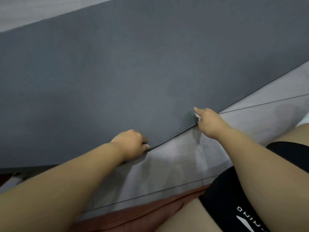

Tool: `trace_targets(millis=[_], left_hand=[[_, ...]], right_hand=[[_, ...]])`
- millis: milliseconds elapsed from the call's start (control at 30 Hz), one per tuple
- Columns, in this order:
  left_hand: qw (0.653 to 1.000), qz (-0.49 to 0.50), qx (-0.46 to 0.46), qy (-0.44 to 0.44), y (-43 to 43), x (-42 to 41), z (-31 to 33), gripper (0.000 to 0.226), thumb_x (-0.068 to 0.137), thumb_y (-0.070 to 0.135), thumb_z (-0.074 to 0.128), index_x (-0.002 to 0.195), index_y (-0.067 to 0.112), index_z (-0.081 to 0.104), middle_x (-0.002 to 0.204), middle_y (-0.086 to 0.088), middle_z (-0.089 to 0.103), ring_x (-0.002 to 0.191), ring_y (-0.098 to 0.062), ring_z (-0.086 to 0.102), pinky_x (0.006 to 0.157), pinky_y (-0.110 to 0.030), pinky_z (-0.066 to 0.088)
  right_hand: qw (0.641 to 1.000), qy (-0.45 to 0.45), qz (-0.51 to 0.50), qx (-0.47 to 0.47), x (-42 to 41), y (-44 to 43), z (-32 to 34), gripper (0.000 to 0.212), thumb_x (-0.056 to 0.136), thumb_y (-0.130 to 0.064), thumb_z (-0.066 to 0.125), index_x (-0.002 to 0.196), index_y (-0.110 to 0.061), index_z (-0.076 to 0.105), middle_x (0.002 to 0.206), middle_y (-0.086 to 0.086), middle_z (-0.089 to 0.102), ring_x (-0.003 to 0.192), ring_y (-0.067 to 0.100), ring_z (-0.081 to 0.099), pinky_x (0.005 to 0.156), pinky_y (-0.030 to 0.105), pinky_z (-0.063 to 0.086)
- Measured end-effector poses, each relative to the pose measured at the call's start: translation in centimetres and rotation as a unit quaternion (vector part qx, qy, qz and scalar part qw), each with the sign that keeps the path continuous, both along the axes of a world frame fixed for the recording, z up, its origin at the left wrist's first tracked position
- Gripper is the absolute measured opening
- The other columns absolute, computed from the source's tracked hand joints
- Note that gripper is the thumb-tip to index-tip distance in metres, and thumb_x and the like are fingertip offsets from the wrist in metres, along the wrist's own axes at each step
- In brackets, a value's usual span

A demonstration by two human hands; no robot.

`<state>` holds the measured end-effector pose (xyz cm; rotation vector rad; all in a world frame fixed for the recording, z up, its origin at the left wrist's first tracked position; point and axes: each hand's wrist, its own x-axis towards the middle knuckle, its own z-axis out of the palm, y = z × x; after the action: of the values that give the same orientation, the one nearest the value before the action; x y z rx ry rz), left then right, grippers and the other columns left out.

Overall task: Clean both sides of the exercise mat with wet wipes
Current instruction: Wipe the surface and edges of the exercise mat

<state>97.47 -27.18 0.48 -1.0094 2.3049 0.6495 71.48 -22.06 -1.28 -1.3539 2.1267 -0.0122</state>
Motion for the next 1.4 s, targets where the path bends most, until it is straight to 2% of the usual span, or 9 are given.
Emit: trace_targets(millis=[133, 233, 433, 733, 833, 967, 1100, 1233, 1400], left_hand=[[0.999, 0.012, -0.028, 0.030, -2.2, 0.9, -0.5, 0.043, 0.094, 0.037, 0.050, 0.135, 0.023, 0.047, 0.138, -0.003, 0.045, 0.125, -0.024, 0.041, 0.104, -0.033, 0.035], [0.995, -0.013, -0.096, -0.036, -3.1, 1.1, -0.7, 0.069, 0.088, 0.052, 0.053, 0.147, 0.031, 0.024, 0.153, -0.003, 0.016, 0.138, -0.029, 0.018, 0.113, -0.041, 0.024], [0.995, 0.022, -0.055, -0.086, -3.0, 0.6, -2.7, 0.084, 0.087, 0.054, 0.054, 0.151, 0.029, 0.004, 0.156, -0.008, -0.014, 0.143, -0.036, -0.005, 0.117, -0.048, 0.013], [0.997, 0.052, -0.020, -0.056, -3.7, 1.4, -2.7, 0.087, 0.082, 0.061, 0.056, 0.149, 0.037, 0.007, 0.158, 0.003, -0.010, 0.145, -0.028, 0.001, 0.117, -0.041, 0.019], [0.998, 0.033, -0.026, -0.045, -4.8, 1.5, -2.1, 0.086, 0.076, 0.065, 0.060, 0.147, 0.041, 0.017, 0.158, 0.004, 0.004, 0.141, -0.028, 0.016, 0.115, -0.039, 0.024], [0.999, 0.029, -0.016, -0.006, -6.6, 1.9, -1.3, 0.079, 0.073, 0.055, 0.070, 0.142, 0.040, 0.034, 0.153, 0.007, 0.024, 0.133, -0.023, 0.032, 0.110, -0.034, 0.028], [0.998, 0.056, -0.005, 0.041, -7.9, 2.8, -1.5, 0.071, 0.074, 0.037, 0.076, 0.138, 0.029, 0.045, 0.147, 0.011, 0.034, 0.133, -0.017, 0.035, 0.110, -0.032, 0.030], [0.998, 0.025, -0.005, 0.059, -9.2, 3.5, -1.9, 0.068, 0.074, 0.016, 0.075, 0.137, 0.021, 0.048, 0.146, 0.005, 0.038, 0.133, -0.017, 0.036, 0.112, -0.027, 0.026], [0.994, 0.071, -0.081, -0.020, -9.4, 4.5, -2.2, 0.096, 0.072, 0.044, 0.076, 0.149, 0.032, 0.019, 0.156, 0.001, 0.004, 0.141, -0.029, 0.011, 0.113, -0.043, 0.025]], right_hand=[[0.995, 0.012, -0.066, -0.069, -0.1, -0.7, 0.0, 0.057, 0.092, -0.005, 0.046, 0.144, -0.009, 0.024, 0.124, 0.019, 0.053, 0.110, 0.035, 0.050, 0.082, 0.034, 0.039], [0.988, 0.035, -0.104, -0.108, 0.1, -0.8, -1.0, 0.029, 0.092, -0.010, 0.050, 0.121, -0.004, 0.049, 0.125, 0.018, 0.045, 0.103, 0.035, 0.052, 0.084, 0.034, 0.040], [0.983, 0.030, -0.131, -0.125, 2.1, -0.7, -3.0, 0.027, 0.091, -0.011, 0.053, 0.117, -0.009, 0.059, 0.118, 0.019, 0.045, 0.098, 0.037, 0.054, 0.087, 0.032, 0.040], [0.951, -0.057, 0.292, -0.082, 10.2, 1.4, -3.7, 0.023, 0.095, -0.015, 0.045, 0.114, -0.014, 0.057, 0.112, 0.008, 0.046, 0.086, 0.022, 0.047, 0.072, 0.034, 0.038], [0.986, -0.057, 0.107, -0.116, 6.7, -0.3, -4.7, 0.015, 0.091, -0.023, 0.056, 0.096, -0.009, 0.059, 0.097, 0.004, 0.055, 0.094, 0.024, 0.056, 0.084, 0.033, 0.040], [0.985, 0.060, -0.074, -0.143, 2.2, -1.0, -4.6, 0.027, 0.090, -0.006, 0.050, 0.113, -0.007, 0.065, 0.112, 0.015, 0.050, 0.101, 0.029, 0.052, 0.084, 0.021, 0.035], [0.977, -0.019, 0.089, -0.191, 9.1, 0.1, -4.7, 0.013, 0.092, -0.017, 0.054, 0.095, -0.011, 0.064, 0.093, 0.010, 0.055, 0.079, 0.019, 0.050, 0.072, 0.029, 0.042], [0.928, -0.121, 0.312, -0.165, 14.0, 0.7, -3.8, 0.022, 0.096, -0.031, 0.049, 0.096, -0.009, 0.056, 0.093, 0.005, 0.051, 0.092, 0.024, 0.053, 0.073, 0.029, 0.034], [0.966, 0.044, 0.103, -0.233, 5.6, -3.6, -6.2, 0.020, 0.094, -0.028, 0.051, 0.091, -0.009, 0.057, 0.078, -0.005, 0.048, 0.080, 0.018, 0.048, 0.068, 0.025, 0.032]])
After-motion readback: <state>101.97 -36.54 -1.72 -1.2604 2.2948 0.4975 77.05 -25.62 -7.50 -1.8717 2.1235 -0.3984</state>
